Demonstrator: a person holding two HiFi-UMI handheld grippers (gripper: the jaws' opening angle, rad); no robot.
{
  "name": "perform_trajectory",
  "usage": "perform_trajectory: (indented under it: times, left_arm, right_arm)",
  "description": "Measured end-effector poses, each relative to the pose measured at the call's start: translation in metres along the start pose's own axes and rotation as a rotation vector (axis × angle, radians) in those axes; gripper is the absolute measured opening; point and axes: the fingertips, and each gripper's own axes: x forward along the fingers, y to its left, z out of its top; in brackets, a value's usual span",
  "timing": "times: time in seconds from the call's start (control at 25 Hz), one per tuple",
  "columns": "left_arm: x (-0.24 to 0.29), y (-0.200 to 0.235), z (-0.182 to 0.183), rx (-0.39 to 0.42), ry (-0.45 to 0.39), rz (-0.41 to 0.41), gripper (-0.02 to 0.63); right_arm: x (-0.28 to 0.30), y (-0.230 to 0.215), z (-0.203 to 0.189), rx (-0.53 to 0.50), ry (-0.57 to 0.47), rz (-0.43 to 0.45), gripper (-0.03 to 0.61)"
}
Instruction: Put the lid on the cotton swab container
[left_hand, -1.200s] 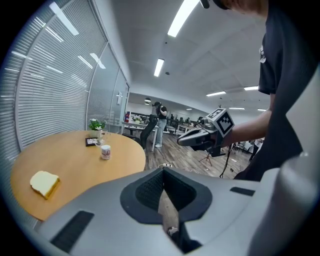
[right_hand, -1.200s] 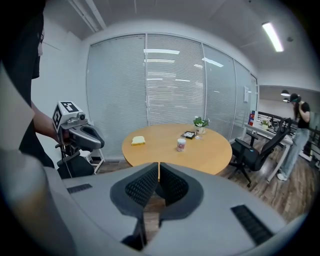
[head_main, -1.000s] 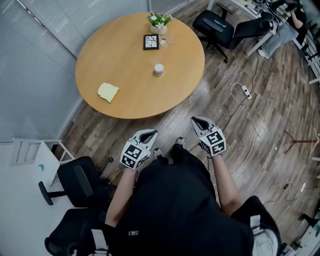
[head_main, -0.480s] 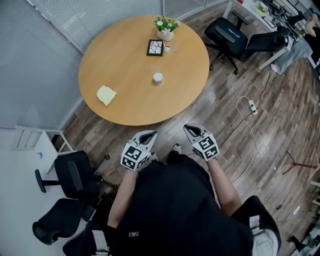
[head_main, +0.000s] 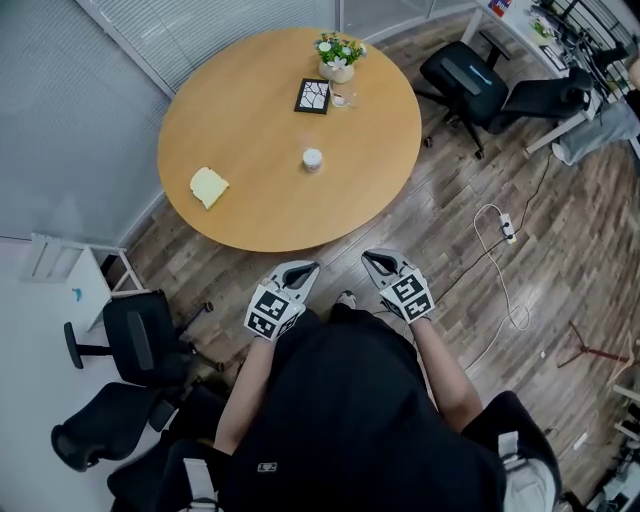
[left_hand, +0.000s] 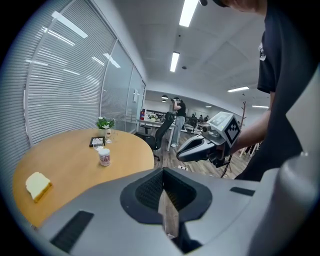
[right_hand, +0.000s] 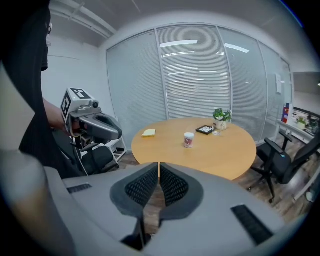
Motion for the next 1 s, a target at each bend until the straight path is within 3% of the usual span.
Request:
perform_trajectory:
  times: [0.64, 1.0]
  left_arm:
    - [0.005, 0.010, 0.006, -0.012, -0.007, 0.034, 0.006]
    - [0.017, 0.033, 0.013, -0.003, 0.002, -0.030, 0.006]
  right_arm:
    - [-0.001, -0.009, -0.006, 0.018, 0.011, 0.017, 0.008]
    - [0.004, -0.020, 0.000, 0.058, 0.020, -0.046, 0.008]
